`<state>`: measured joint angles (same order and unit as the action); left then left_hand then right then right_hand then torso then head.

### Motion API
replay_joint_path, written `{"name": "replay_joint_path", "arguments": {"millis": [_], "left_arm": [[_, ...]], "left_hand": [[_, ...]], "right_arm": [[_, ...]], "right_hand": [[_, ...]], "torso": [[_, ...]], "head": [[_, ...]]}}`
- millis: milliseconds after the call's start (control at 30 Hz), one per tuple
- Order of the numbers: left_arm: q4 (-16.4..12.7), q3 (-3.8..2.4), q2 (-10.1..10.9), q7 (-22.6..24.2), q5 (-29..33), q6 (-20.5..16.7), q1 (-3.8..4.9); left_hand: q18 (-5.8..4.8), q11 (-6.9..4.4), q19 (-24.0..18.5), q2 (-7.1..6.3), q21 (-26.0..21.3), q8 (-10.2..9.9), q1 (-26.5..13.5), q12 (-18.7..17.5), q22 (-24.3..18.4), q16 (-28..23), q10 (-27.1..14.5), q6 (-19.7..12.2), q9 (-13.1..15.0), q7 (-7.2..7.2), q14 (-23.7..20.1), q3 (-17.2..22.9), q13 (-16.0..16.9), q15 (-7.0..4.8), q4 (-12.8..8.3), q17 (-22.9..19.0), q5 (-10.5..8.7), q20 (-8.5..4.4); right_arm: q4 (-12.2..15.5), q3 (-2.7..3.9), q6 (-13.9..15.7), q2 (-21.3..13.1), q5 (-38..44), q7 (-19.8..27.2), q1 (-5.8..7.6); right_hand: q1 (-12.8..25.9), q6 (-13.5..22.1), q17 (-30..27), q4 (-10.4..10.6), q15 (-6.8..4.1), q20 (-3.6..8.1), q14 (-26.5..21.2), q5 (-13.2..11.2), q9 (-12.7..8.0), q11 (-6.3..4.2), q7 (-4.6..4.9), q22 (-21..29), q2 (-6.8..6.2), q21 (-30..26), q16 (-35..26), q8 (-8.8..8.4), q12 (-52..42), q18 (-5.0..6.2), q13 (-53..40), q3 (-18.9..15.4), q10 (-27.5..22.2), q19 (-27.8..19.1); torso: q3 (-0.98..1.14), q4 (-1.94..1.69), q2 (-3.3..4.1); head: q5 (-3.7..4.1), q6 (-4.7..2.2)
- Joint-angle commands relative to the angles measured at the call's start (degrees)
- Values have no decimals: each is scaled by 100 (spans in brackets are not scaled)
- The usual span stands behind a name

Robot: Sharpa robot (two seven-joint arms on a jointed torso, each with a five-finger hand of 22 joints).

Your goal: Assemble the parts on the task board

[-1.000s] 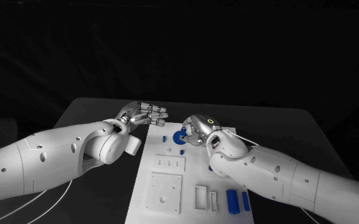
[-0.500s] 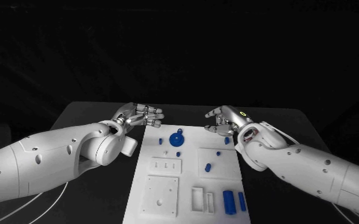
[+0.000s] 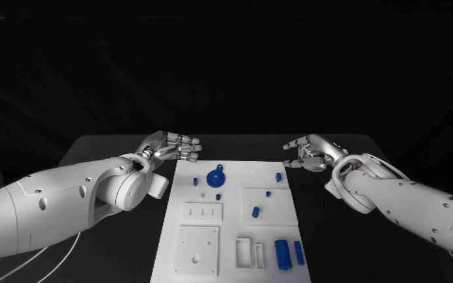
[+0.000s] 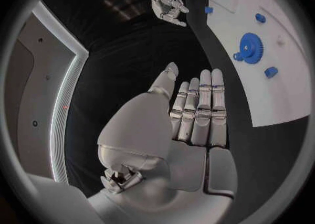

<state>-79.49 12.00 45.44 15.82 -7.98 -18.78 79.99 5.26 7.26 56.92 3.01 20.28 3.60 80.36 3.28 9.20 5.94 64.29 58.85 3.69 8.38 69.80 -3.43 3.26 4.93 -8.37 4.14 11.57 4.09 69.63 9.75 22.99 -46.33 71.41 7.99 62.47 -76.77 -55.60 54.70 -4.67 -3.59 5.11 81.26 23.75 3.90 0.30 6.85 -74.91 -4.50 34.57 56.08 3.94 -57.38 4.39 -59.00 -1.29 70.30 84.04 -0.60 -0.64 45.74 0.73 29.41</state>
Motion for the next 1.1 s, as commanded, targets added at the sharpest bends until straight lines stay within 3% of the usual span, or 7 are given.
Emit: {"name": "replay_joint_path", "arguments": {"millis": [33, 233, 267, 533, 700, 900, 1100], "left_arm": [[2, -1, -17, 44, -28, 120, -3], [9, 1, -16, 41, -38, 132, -10], [11, 1, -16, 41, -39, 136, -11], [18, 2, -18, 27, -48, 155, -17], [23, 3, -13, 22, -58, 164, -20], [30, 3, -24, 17, -62, 179, -23], [28, 2, -21, 12, -71, 184, -25]], "left_hand": [[-90, -10, 6, 26, 23, 0, 6, 14, -9, 30, 3, -51, 3, 8, 20, -3, 8, 23, -42, 3, 7, 7], [-90, -10, 6, 26, 23, 0, 6, 14, -9, 30, 3, -51, 3, 8, 20, -3, 8, 23, -42, 3, 7, 7], [-90, -10, 6, 26, 23, 0, 6, 14, -9, 30, 3, -51, 3, 8, 20, -3, 8, 23, -42, 3, 7, 7], [-89, 0, 1, 17, 28, -3, 4, 13, -10, 29, -23, -94, 1, 22, 19, -7, 8, 27, -52, 3, 5, 9], [-88, 3, -2, 18, 25, 0, 4, 14, -13, 27, -36, -106, 3, 25, 14, -8, 8, 29, -52, 3, 5, 12], [-87, 4, -1, 16, 25, -2, 5, 15, -15, 27, -39, -118, 2, 28, 13, -11, 9, 30, -53, 3, 5, 13], [-87, 4, -1, 16, 25, -2, 5, 15, -15, 27, -39, -118, 2, 28, 13, -11, 9, 30, -53, 3, 5, 13]], "right_arm": [[-119, 0, -516, -18, -258, 364, -41], [-299, -1, -661, -7, -15, 253, -141], [-328, -2, -689, 0, 14, 250, -165], [-527, -4, -807, 98, 102, 286, -291], [-637, -5, -772, 185, 62, 302, -323], [-682, -7, -837, 251, 46, 276, -338], [-670, -10, -869, 308, 42, 259, -389]], "right_hand": [[-39, 56, -23, -8, -8, -29, -60, 11, 3, 1, -2, -373, 52, -128, -41, -32, 33, 62, 39, -80, -69, 16], [-10, 52, -48, 15, -14, -26, -81, 103, 7, -13, -20, -355, 38, -248, -69, -28, 48, 65, 62, -127, -95, 5], [-23, 42, -54, 2, -18, -23, -85, 103, 6, -20, -28, -355, 46, -258, -74, -30, 53, 62, 67, -128, -101, 5], [-44, -4, -99, -208, -24, -10, -124, 155, 3, -27, -30, -347, 107, -408, -125, -30, 107, 44, 119, -29, -158, -1], [13, -14, -131, -315, -29, -11, -148, 199, 12, -41, -45, -341, 95, -487, -156, -27, 135, 48, 152, 60, -184, -4], [115, -173, -72, -418, -57, 24, -135, 265, 176, -75, -94, -354, 120, -451, -107, -30, 83, 4, 99, 7, -184, -9], [147, -255, -17, -511, -50, 21, -122, 283, 373, -62, -96, -368, 159, -370, -67, -31, 33, 3, 50, -33, -176, -9]], "torso": [[57, 24, 5], [89, 26, 16], [79, 22, 12], [70, 8, 11], [63, 25, 5], [52, 6, 3], [57, 30, 6]], "head": [[24, 12], [20, 22], [25, 28], [51, 76], [35, 94], [31, 112], [8, 131]]}}
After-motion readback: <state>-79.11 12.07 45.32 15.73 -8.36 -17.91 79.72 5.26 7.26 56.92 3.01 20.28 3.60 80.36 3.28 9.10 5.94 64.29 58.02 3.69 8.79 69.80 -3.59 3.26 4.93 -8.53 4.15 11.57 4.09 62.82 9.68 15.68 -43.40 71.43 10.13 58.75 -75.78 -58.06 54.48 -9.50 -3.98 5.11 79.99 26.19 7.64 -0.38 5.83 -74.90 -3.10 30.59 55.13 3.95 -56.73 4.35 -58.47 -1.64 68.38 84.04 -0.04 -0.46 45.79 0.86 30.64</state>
